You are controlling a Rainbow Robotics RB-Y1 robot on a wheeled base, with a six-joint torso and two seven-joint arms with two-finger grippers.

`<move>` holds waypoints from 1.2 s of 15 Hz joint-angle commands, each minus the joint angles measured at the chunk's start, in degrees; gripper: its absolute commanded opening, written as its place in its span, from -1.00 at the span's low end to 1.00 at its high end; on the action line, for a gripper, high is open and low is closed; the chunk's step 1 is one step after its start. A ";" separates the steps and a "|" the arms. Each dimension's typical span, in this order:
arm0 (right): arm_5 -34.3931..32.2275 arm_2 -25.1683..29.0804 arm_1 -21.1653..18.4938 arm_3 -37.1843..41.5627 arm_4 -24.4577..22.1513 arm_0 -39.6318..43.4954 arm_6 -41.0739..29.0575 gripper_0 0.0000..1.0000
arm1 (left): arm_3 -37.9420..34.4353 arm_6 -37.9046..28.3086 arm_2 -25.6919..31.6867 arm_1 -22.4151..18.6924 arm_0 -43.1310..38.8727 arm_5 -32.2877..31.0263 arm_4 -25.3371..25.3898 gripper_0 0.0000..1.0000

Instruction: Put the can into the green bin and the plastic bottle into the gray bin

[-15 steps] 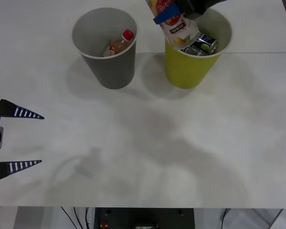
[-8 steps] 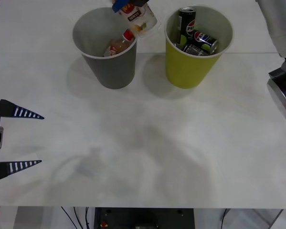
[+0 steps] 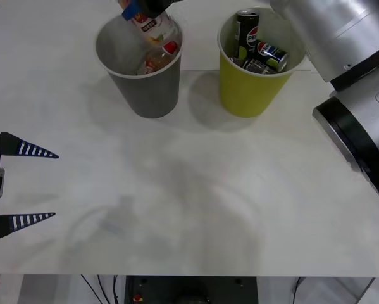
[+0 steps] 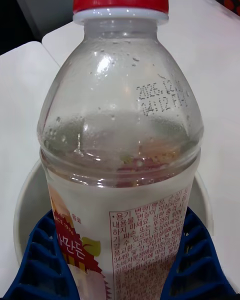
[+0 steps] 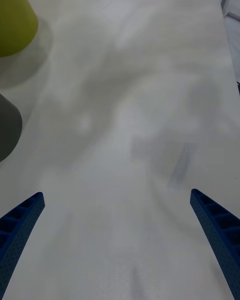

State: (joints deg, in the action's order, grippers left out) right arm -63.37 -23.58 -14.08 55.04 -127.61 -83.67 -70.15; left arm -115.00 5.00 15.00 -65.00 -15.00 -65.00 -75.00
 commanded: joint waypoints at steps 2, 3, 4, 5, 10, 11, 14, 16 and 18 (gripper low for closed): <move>0.70 -1.03 0.02 0.07 3.94 0.00 1.50 -0.24 | 0.00 0.00 0.00 0.00 0.00 0.00 0.00 1.00; 0.70 -1.03 -0.07 -0.02 4.73 0.00 1.85 0.65 | 0.00 0.00 0.00 0.00 0.00 0.00 0.00 1.00; 0.70 -1.03 -0.42 0.07 5.53 0.00 1.85 1.00 | 0.00 0.00 0.00 0.00 0.00 0.00 0.00 1.00; 0.62 -1.12 -0.77 -0.02 6.32 0.00 1.85 1.00 | 0.00 0.00 0.00 0.00 0.00 0.00 0.00 1.00; -9.75 -1.03 -10.00 7.98 14.31 0.00 1.33 1.00 | 0.00 0.00 0.00 0.00 0.00 0.00 0.00 1.00; -13.01 -1.03 -13.43 11.15 17.83 0.09 0.80 1.00 | 0.00 0.00 0.00 0.00 0.00 0.00 0.00 1.00; -19.07 1.87 -21.16 18.53 25.74 2.73 1.33 1.00 | 0.00 0.00 0.00 0.00 0.00 0.00 0.00 1.00; -21.71 5.74 -25.82 25.03 29.78 7.65 2.03 1.00 | 0.00 0.00 0.00 0.00 0.00 0.00 0.00 1.00; -21.80 8.64 -32.67 33.82 35.85 14.77 3.09 1.00 | 0.00 0.00 0.00 0.00 0.00 0.00 0.00 1.00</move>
State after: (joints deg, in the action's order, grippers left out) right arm -85.14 -15.99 -44.11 85.48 -93.92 -71.58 -67.51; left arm -115.00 5.00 15.00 -65.00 -15.00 -65.00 -75.00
